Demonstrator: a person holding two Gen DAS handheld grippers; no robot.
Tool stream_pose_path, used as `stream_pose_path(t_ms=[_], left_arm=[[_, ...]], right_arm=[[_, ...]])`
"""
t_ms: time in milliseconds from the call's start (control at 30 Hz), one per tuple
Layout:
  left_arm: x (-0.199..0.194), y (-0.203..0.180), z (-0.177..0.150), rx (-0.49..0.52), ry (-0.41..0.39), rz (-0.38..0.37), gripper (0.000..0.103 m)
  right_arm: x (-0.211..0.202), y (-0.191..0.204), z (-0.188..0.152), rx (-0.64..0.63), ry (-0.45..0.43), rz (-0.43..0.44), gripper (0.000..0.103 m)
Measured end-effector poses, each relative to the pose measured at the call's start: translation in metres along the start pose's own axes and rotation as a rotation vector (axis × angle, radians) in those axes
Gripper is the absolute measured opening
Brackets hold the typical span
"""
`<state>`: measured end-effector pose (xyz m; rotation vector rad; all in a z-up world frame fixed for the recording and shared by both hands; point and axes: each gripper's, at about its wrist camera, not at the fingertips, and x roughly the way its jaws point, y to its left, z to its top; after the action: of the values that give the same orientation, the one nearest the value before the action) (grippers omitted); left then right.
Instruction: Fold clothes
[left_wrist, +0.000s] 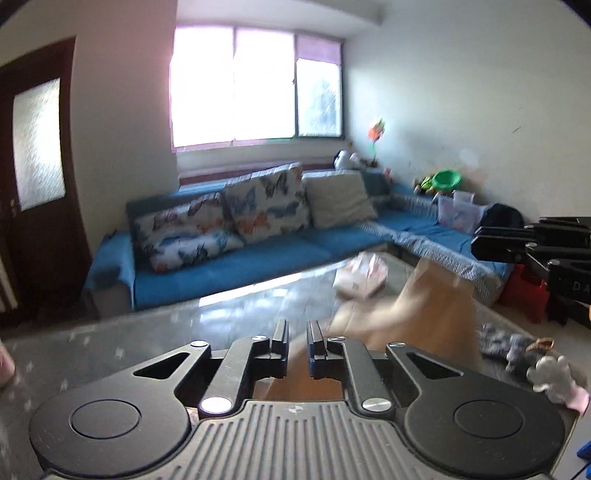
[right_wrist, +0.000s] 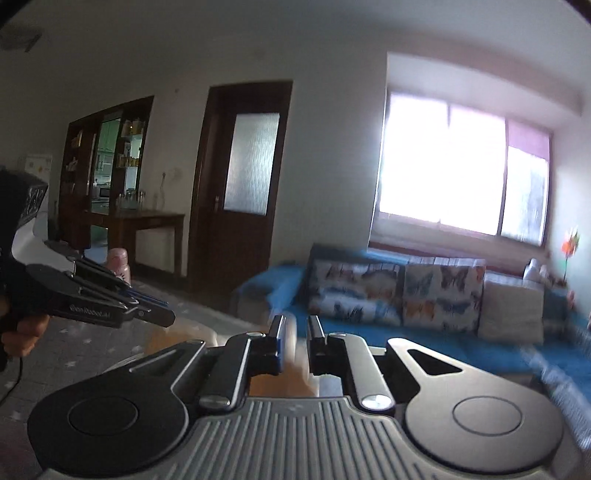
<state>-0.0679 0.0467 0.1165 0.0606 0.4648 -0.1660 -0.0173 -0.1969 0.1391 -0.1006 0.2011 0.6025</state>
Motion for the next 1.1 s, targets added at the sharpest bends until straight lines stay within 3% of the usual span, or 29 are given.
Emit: stream_pose_path(t_ms=[100, 133, 267, 367, 633, 833, 1100], left_arm=[[-0.002, -0.004, -0.022, -0.01, 0.049, 0.003, 0.021], [-0.003, -0.006, -0.031, -0.014, 0.066, 0.004, 0.03], [-0.007, -0.014, -0.06, -0.044, 0.129, -0.008, 0.046], [-0.005, -0.018, -0.076, -0.083, 0.179, -0.02, 0.051], [-0.005, -0.024, -0.099, -0.174, 0.267, 0.006, 0.067], [-0.006, -0.038, -0.111, -0.172, 0.287, 0.047, 0.079], [-0.008, -0.04, -0.117, -0.186, 0.303, 0.081, 0.089]], right_arm=[[-0.007, 0.006, -0.012, 0.049, 0.054, 0.023, 0.026], [-0.006, 0.011, -0.016, 0.052, 0.081, 0.031, 0.03], [0.0, 0.033, -0.044, 0.044, 0.19, 0.032, 0.038], [0.002, 0.045, -0.074, 0.062, 0.265, 0.017, 0.044], [-0.002, 0.063, -0.113, 0.131, 0.403, -0.043, 0.061], [-0.005, 0.065, -0.126, 0.167, 0.437, -0.075, 0.072], [-0.009, 0.074, -0.13, 0.18, 0.461, -0.088, 0.078]])
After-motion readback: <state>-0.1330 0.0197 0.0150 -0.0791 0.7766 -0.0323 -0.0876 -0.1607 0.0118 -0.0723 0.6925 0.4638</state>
